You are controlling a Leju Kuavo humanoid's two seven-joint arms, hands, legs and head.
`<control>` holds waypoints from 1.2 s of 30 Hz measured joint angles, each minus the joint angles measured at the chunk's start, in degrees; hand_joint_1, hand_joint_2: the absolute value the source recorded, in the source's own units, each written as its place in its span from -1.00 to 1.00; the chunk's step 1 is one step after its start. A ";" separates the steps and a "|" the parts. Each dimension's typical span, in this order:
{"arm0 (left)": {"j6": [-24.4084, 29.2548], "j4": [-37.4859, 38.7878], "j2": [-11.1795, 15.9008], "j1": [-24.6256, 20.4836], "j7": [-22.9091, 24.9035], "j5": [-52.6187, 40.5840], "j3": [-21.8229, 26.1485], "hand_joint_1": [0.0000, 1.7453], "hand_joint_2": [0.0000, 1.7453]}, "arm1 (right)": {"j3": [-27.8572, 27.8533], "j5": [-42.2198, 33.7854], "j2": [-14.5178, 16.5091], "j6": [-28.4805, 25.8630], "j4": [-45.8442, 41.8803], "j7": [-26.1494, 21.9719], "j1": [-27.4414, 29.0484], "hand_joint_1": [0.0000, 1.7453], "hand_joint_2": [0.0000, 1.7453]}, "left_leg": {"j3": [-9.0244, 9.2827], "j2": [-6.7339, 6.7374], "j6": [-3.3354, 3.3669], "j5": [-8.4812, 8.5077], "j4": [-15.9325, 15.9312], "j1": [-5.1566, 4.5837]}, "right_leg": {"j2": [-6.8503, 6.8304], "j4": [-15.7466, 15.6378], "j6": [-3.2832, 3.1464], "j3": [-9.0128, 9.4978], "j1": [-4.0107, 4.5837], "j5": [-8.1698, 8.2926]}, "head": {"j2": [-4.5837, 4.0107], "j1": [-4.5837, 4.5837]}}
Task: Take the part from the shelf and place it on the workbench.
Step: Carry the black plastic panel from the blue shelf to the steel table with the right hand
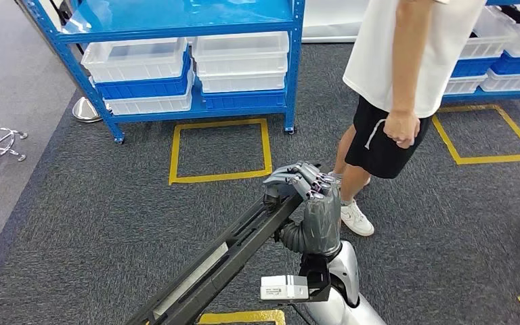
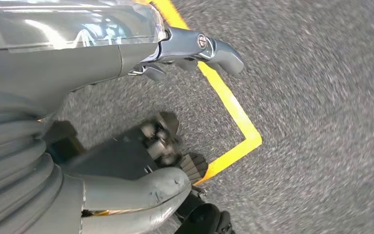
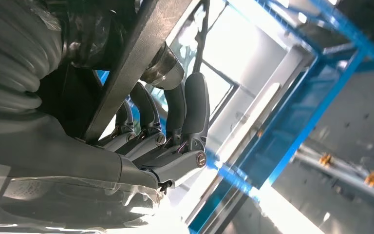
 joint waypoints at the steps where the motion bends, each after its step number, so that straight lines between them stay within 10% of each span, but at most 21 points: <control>1: -0.02 0.00 0.01 0.03 0.00 -0.01 0.00 -1.00 1.00 | 0.00 0.01 0.02 0.05 -0.03 -0.01 0.00 1.00 1.00 | -1.36 -1.39 -0.32 -2.04 3.25 0.16 | 0.50 -0.04 -0.17 -0.15 -0.07 0.16 | 0.00 -0.02; 3: -0.05 0.00 0.04 0.18 0.01 -0.01 0.00 -1.00 1.00 | -0.01 0.00 0.03 0.22 -0.03 -0.01 0.04 1.00 1.00 | -4.49 -2.19 -0.71 -5.42 10.56 0.36 | 1.68 0.09 -0.28 -0.51 -0.05 0.36 | -0.01 -0.02; 5: -0.12 0.00 0.07 0.26 0.02 -0.02 0.00 -1.00 1.00 | -0.02 -0.01 0.03 0.43 -0.03 -0.01 0.09 1.00 1.00 | -5.06 -2.29 -0.87 -4.97 12.20 0.54 | 3.05 0.36 -0.17 -0.81 -0.07 0.49 | -0.01 -0.01; 8: -0.17 0.00 0.07 0.19 0.03 -0.03 0.00 -1.00 1.00 | -0.02 -0.01 0.03 0.63 -0.03 -0.01 0.06 1.00 1.00 | 0.10 -4.52 -0.68 0.31 1.84 0.94 | 5.05 0.74 0.28 -1.10 -0.13 0.65 | -0.02 -0.01; 12: -0.16 0.00 0.04 0.14 0.03 -0.02 0.00 -1.00 1.00 | -0.04 -0.03 0.03 0.84 -0.03 0.00 -0.09 1.00 1.00 | 2.41 -5.84 0.35 1.50 -3.51 0.89 | 7.26 0.48 1.96 -1.88 -0.19 1.48 | -0.01 -0.01; 15: -0.19 0.00 -0.10 0.06 -0.02 0.11 0.00 -1.00 1.00 | -0.17 -0.08 -0.08 0.91 -0.04 0.02 -0.27 1.00 1.00 | 2.66 -3.75 1.73 2.57 -4.69 1.09 | 4.89 2.92 2.62 -3.36 0.03 -0.24 | 0.00 0.14; 18: -0.22 0.00 -0.14 0.25 -0.06 0.37 0.02 -1.00 1.00 | -0.24 -0.13 -0.19 0.99 0.01 0.04 -0.40 1.00 1.00 | 2.45 -1.49 2.26 2.79 -4.85 0.85 | 1.36 13.24 2.73 -8.01 0.08 -5.65 | -0.01 0.30; 20: -0.25 0.00 -0.14 0.34 -0.06 0.53 0.02 -1.00 1.00 | -0.24 -0.16 -0.30 1.01 0.06 0.04 -0.29 1.00 1.00 | 2.21 0.08 2.28 2.72 -4.61 0.73 | 0.93 15.77 2.80 -8.85 0.07 -5.97 | -0.01 0.31; 24: -0.35 0.00 -0.16 0.34 -0.11 0.82 0.03 -1.00 1.00 | -0.24 -0.28 -0.47 0.95 0.02 0.01 -0.25 1.00 1.00 | 2.04 2.41 1.49 2.10 -3.75 0.43 | -2.04 3.02 2.05 -1.21 0.45 -0.97 | -0.02 0.30; 28: -0.38 0.00 -0.15 0.36 -0.16 1.03 0.04 -1.00 1.00 | -0.26 -0.50 -0.58 0.82 -0.08 -0.09 0.02 1.00 1.00 | 2.32 3.77 0.18 1.61 -3.51 0.30 | -1.15 0.77 0.85 -0.46 0.66 -0.52 | 0.00 0.28; 30: -0.37 0.00 -0.15 0.45 -0.13 1.10 0.06 -1.00 1.00 | -0.28 -0.66 -0.68 0.61 -0.20 -0.21 0.38 1.00 1.00 | 1.77 1.90 -0.49 -0.07 -1.73 0.50 | -0.05 0.54 0.23 -0.48 0.38 -0.16 | -0.01 0.25; 34: -0.30 0.00 0.15 1.46 0.13 1.13 0.22 -1.00 1.00 | -0.28 -0.73 -0.82 0.00 -0.31 -0.59 1.86 1.00 1.00 | -4.31 -2.17 -0.89 -6.96 12.01 0.59 | 2.44 0.49 -0.29 -0.69 0.46 0.18 | 0.01 0.22; 36: -0.26 0.00 0.29 1.88 0.18 1.13 0.27 -1.00 1.00 | -0.28 -0.74 -0.93 -0.11 -0.32 -0.66 2.56 1.00 1.00 | -4.45 -2.46 -0.38 -5.31 11.81 0.48 | 4.10 0.55 -0.35 -0.70 0.71 0.22 | 0.00 0.22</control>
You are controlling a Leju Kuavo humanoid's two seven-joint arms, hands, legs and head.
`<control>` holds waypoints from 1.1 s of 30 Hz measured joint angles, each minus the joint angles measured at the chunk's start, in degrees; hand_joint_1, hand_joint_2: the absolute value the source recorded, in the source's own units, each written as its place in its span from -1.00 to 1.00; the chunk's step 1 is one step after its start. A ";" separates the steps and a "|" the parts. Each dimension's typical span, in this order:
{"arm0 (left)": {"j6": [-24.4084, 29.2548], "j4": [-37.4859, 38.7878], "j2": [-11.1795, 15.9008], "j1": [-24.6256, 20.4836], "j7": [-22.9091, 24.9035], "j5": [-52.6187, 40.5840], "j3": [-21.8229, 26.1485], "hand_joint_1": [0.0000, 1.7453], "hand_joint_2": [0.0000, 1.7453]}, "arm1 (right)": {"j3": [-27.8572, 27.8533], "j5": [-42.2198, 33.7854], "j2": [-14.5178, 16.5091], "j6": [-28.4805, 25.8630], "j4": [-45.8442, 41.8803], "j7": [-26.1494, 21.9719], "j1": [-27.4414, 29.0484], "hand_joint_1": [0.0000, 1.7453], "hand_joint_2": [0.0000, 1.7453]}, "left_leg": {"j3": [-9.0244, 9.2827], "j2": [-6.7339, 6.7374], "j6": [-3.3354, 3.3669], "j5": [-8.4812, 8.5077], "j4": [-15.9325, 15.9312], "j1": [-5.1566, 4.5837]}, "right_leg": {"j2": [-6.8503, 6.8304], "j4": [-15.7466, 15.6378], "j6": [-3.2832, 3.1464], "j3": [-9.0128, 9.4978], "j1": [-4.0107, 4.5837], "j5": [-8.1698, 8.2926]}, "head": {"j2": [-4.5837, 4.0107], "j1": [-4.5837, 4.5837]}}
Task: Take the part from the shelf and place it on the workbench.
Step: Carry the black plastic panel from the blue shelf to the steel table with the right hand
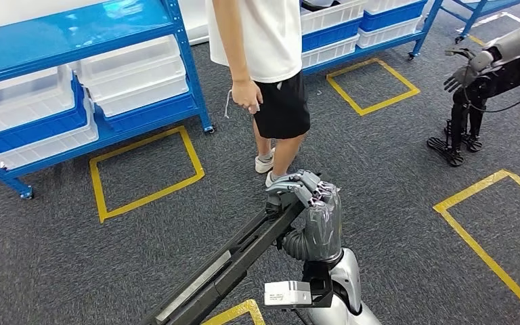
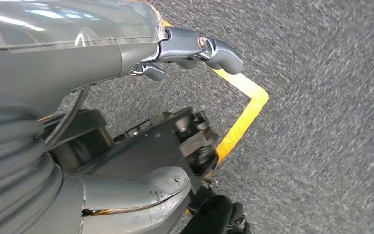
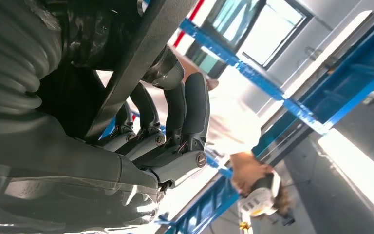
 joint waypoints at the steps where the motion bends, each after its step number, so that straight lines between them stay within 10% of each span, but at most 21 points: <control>1: 0.01 0.00 0.03 0.07 -0.01 0.00 0.01 -1.00 1.00 | 0.00 -0.01 -0.04 -0.02 -0.04 -0.02 0.16 1.00 1.00 | 1.48 -0.50 0.47 2.20 -3.43 -0.10 | 0.82 0.02 -0.01 0.06 0.14 0.02 | -0.01 0.00; 5: 0.04 0.00 0.33 0.04 -0.04 0.00 0.09 -1.00 1.00 | -0.01 -0.01 -0.08 -0.09 -0.35 -0.11 0.35 1.00 1.00 | 6.78 -5.15 2.90 7.02 -15.23 -0.48 | 3.35 -0.05 0.52 -0.11 -0.17 0.40 | 0.00 -0.06; 7: 0.05 0.00 0.31 0.04 -0.07 0.00 0.10 -1.00 1.00 | -0.02 -0.03 -0.09 -0.11 -0.51 -0.15 0.50 1.00 1.00 | 7.23 -4.30 3.34 7.45 -16.17 -0.55 | 4.65 -0.48 1.36 -0.31 -0.40 0.85 | -0.01 -0.20; 10: 0.08 0.00 0.25 0.00 0.02 0.01 0.15 -1.00 1.00 | -0.04 -0.04 -0.18 -0.18 -0.86 -0.19 0.56 1.00 1.00 | 8.22 -1.73 3.66 8.80 -18.74 -0.03 | 1.26 2.35 2.06 -1.96 0.13 -1.20 | -0.02 -0.09; 13: 0.08 0.00 0.32 0.34 0.65 -0.25 0.18 -1.00 1.00 | -0.09 -0.02 -0.43 -0.54 -0.94 -0.20 1.49 1.00 1.00 | 8.36 0.96 3.58 8.79 -19.02 -0.05 | -2.61 12.37 2.84 -6.81 -0.38 -6.18 | -0.02 -0.02; 15: 0.08 0.00 0.42 0.82 0.80 -0.55 0.19 -1.00 1.00 | -0.28 0.15 -0.73 -1.10 -1.15 -0.23 3.12 1.00 1.00 | 8.28 2.58 3.24 8.42 -18.61 0.05 | -3.21 13.65 3.50 -7.21 -1.03 -5.78 | -0.01 -0.02; 17: 0.08 0.00 0.46 1.13 0.77 -0.73 0.19 -1.00 1.00 | -0.59 0.40 -0.96 -1.57 -1.63 -0.32 4.61 1.00 1.00 | 8.14 3.91 2.56 7.73 -17.62 0.23 | -4.84 7.06 3.98 -3.43 -1.51 -2.71 | -0.01 -0.02; 20: 0.10 0.00 0.61 1.19 0.71 -0.81 0.19 -1.00 1.00 | -0.92 0.62 -1.07 -1.99 -2.28 -0.47 5.70 1.00 1.00 | 7.84 5.28 1.07 6.40 -15.87 0.03 | -6.85 0.58 3.22 0.20 -1.27 -0.91 | 0.00 -0.05; 23: 0.16 0.00 0.69 1.08 0.70 -0.99 0.19 -1.00 1.00 | -1.09 0.72 -1.17 -2.10 -2.74 -0.57 6.35 1.00 1.00 | 8.14 6.01 0.11 5.89 -15.47 0.23 | -5.15 0.93 1.88 -0.30 -1.17 -0.81 | -0.01 -0.08; 29: 1.01 0.00 0.77 0.88 0.04 -0.40 0.43 -1.00 1.00 | -1.14 0.30 -1.19 -0.65 -3.05 -1.49 6.83 1.00 1.00 | 0.98 0.30 -0.31 -2.65 0.71 0.55 | -1.40 0.68 0.52 -0.89 -0.74 -0.11 | -0.02 -0.10; 33: 1.50 0.00 0.97 0.40 -2.06 2.08 1.91 -1.00 1.00 | -1.17 -0.93 -1.09 0.79 -3.05 -2.19 6.27 1.00 1.00 | 5.05 -2.27 1.94 3.98 -8.85 -0.18 | 1.56 0.67 0.34 -0.71 0.00 0.15 | 0.00 -0.08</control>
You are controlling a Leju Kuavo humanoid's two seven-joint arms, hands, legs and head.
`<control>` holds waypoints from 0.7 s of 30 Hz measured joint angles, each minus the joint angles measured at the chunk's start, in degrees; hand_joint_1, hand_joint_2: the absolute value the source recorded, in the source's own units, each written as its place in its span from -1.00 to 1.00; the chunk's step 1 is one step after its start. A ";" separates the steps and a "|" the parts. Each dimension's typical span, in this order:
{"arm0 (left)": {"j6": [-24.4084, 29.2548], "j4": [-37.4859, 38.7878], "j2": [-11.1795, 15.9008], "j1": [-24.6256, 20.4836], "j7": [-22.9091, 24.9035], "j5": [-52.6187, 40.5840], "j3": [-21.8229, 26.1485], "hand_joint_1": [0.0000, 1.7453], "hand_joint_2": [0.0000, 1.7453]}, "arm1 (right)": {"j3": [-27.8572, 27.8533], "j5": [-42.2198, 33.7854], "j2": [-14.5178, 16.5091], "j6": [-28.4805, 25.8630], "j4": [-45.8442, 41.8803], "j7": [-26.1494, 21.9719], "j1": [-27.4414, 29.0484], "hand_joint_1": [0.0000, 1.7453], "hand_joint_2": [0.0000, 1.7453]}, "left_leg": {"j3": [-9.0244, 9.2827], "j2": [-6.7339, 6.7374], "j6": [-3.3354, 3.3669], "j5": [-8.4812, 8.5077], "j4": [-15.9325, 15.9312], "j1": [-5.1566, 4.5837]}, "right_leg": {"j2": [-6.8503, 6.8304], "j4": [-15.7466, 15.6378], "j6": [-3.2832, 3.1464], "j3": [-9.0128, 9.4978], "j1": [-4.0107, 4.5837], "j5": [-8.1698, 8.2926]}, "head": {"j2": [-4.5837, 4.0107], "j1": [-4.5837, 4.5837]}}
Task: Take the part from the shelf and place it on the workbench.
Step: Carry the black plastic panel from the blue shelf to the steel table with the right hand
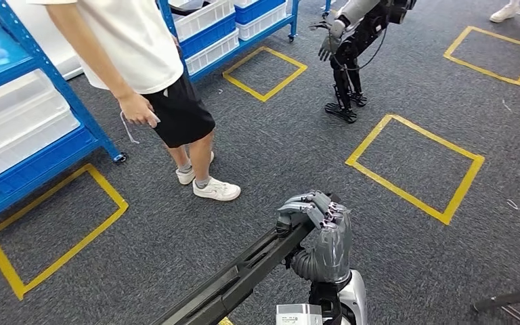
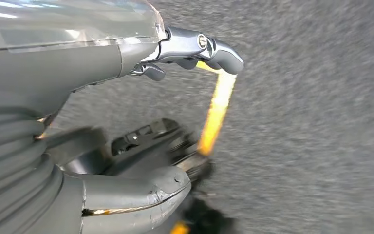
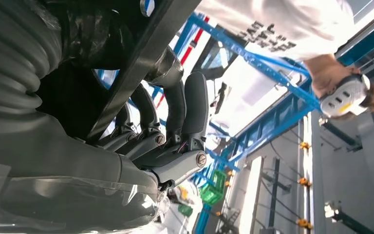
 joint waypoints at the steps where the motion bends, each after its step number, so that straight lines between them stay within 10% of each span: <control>1: -0.02 0.00 0.12 -0.08 -0.56 0.39 0.39 -1.00 1.00 | -0.03 -0.42 0.07 0.17 0.01 -0.24 -0.24 1.00 1.00 | 1.40 -1.28 0.68 1.31 -3.24 -0.17 | 0.67 -0.02 0.11 -0.03 -0.04 0.13 | 0.00 0.00; 5: 1.11 0.00 0.65 0.14 -0.41 1.29 1.82 -1.00 1.00 | -0.57 -1.83 0.19 -0.39 -0.28 -1.18 -0.19 1.00 1.00 | 2.94 -1.46 1.94 2.37 -7.08 -0.49 | 2.69 -0.50 1.39 -0.56 -0.61 0.94 | -0.01 -0.05; 9: 2.08 0.00 2.05 1.77 0.38 1.71 3.12 -1.00 1.00 | -2.78 -2.95 0.12 -2.95 -1.83 -3.06 2.57 1.00 1.00 | 3.92 1.83 2.13 3.74 -9.49 -0.15 | -3.34 6.88 2.29 -4.22 -0.22 -4.04 | -0.01 0.02; 12: 1.83 0.00 2.84 2.45 0.38 1.78 3.73 -1.00 1.00 | -4.77 -3.20 0.00 -3.77 -2.89 -3.81 5.04 1.00 1.00 | 3.63 4.31 1.92 3.33 -8.90 -0.17 | -4.53 14.17 3.23 -7.50 -0.90 -6.55 | -0.01 0.01; 17: 1.11 -0.03 2.71 1.11 -0.85 1.77 3.97 -1.00 1.00 | -8.00 -4.03 -0.02 -3.08 -4.37 -5.06 6.40 1.00 1.00 | 3.24 7.24 0.11 1.38 -6.57 -0.15 | -7.93 1.18 3.22 0.10 -1.25 -1.14 | -0.01 0.00; 21: 0.90 -0.05 2.43 -0.24 -1.65 1.68 4.09 -1.00 1.00 | -9.68 -4.66 0.00 -2.41 -5.07 -5.60 6.46 1.00 1.00 | 3.55 7.43 -1.19 0.44 -5.85 0.02 | -6.27 0.64 1.51 -0.11 -1.06 -0.80 | -0.01 -0.01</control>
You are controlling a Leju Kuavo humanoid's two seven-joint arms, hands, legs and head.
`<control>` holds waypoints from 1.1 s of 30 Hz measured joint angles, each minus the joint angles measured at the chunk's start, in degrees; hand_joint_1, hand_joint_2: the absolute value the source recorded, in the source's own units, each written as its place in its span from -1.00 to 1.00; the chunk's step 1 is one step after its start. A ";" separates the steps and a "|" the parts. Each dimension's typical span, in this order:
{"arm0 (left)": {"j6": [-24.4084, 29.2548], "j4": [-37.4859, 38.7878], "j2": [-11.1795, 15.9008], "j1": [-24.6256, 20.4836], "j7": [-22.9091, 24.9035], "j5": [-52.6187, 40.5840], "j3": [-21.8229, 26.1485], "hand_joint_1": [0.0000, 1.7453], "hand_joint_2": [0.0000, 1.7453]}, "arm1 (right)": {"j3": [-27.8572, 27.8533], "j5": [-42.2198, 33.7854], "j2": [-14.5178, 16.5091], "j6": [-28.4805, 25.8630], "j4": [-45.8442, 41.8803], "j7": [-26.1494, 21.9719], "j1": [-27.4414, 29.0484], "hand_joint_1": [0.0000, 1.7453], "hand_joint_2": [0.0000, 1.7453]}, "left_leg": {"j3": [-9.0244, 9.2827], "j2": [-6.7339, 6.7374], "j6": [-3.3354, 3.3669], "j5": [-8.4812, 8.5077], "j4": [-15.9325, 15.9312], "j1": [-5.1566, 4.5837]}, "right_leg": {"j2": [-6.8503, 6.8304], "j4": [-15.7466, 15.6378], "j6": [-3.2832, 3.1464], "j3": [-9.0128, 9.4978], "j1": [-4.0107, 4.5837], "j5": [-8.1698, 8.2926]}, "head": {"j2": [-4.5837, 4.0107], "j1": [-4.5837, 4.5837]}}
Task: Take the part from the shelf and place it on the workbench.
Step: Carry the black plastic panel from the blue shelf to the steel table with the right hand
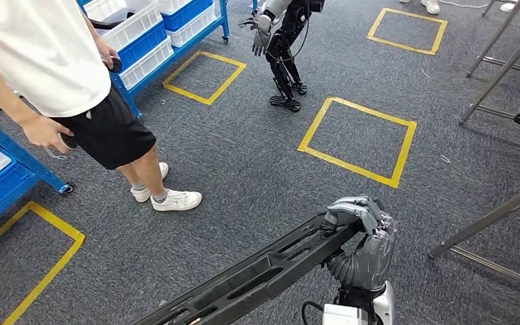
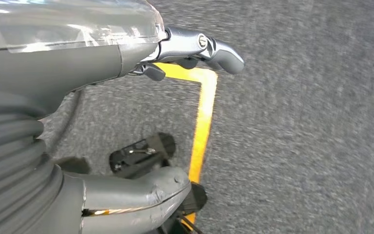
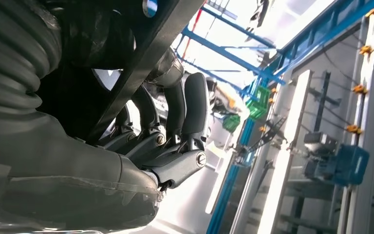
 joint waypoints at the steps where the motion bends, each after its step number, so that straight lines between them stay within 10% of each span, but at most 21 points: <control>1: -0.01 0.00 -0.03 -0.13 -0.04 -0.04 0.03 -1.00 1.00 | -0.31 0.03 0.00 0.05 -0.16 -0.02 0.00 1.00 1.00 | -0.40 -1.17 -0.24 -1.07 1.16 0.17 | 0.54 -0.18 -0.36 -0.08 -0.11 0.22 | 0.00 -0.02; 6: 0.09 0.01 -0.03 0.46 0.45 -0.22 0.36 -1.00 1.00 | -1.76 1.49 -0.30 0.08 -0.78 1.07 0.03 1.00 1.00 | -7.24 -4.93 -0.42 -8.20 16.32 0.40 | 3.71 -0.34 -1.11 -0.66 0.16 0.74 | 0.01 -0.03; 8: 0.07 0.01 -0.04 0.67 0.68 -0.39 0.39 -1.00 1.00 | -2.41 2.44 -0.71 0.09 -1.20 1.61 0.02 1.00 1.00 | -5.93 -5.42 0.11 -5.02 12.98 0.39 | 5.26 -0.25 -1.09 -0.64 0.34 0.83 | 0.00 -0.03; 12: -0.08 0.01 -0.03 0.80 1.12 -0.73 0.55 -1.00 1.00 | -3.59 4.96 -1.62 0.88 -2.78 3.18 -1.10 1.00 1.00 | -0.92 -10.47 1.56 0.56 0.59 0.16 | 7.89 -0.23 -0.23 -1.03 0.16 1.36 | 0.01 -0.02; 15: -0.29 0.01 -0.15 0.73 1.52 -0.79 0.66 -1.00 1.00 | -4.71 6.29 -2.61 1.38 -3.96 4.72 -2.77 1.00 1.00 | -0.50 -9.01 2.12 1.20 -0.68 0.04 | 8.96 -0.65 1.12 -1.69 -0.14 2.10 | 0.01 -0.01; 19: -0.92 0.01 -0.51 0.72 2.27 -1.21 0.68 -1.00 1.00 | -6.89 7.25 -4.95 2.26 -4.67 7.41 -7.57 1.00 1.00 | -0.26 -5.61 3.02 2.56 -2.27 -0.18 | 2.46 8.38 1.37 -5.95 0.48 -3.46 | 0.00 0.20; 21: -1.08 0.01 -0.53 0.90 2.54 -1.36 0.68 -1.00 1.00 | -8.26 7.28 -6.38 3.59 -4.66 8.94 -10.57 1.00 1.00 | -0.65 -3.74 3.11 2.47 -1.83 -0.42 | 1.64 13.86 1.55 -8.18 0.44 -5.52 | 0.00 0.20; 26: -1.17 0.01 -0.89 0.50 2.63 -1.23 0.77 -1.00 1.00 | -11.44 7.21 -9.79 6.75 -4.56 11.72 -18.76 1.00 1.00 | -1.33 -0.59 2.60 1.56 -0.29 -0.79 | -1.27 1.12 1.04 -0.10 0.85 -0.26 | 0.00 0.20; 29: -1.26 0.01 -1.04 0.20 2.54 -0.90 0.86 -1.00 1.00 | -12.60 7.14 -11.04 7.63 -4.46 12.58 -22.31 1.00 1.00 | -1.31 0.56 1.90 1.27 0.08 -1.03 | -0.97 -0.55 0.29 0.42 1.20 0.05 | 0.00 0.19; 33: -1.30 0.01 -1.21 -0.03 2.54 -0.78 0.90 -1.00 1.00 | -13.52 7.09 -11.90 7.75 -4.34 12.78 -24.59 1.00 1.00 | -3.55 -3.30 0.76 -2.75 5.60 -0.46 | 0.95 -1.11 -0.82 0.29 0.64 0.69 | -0.01 0.14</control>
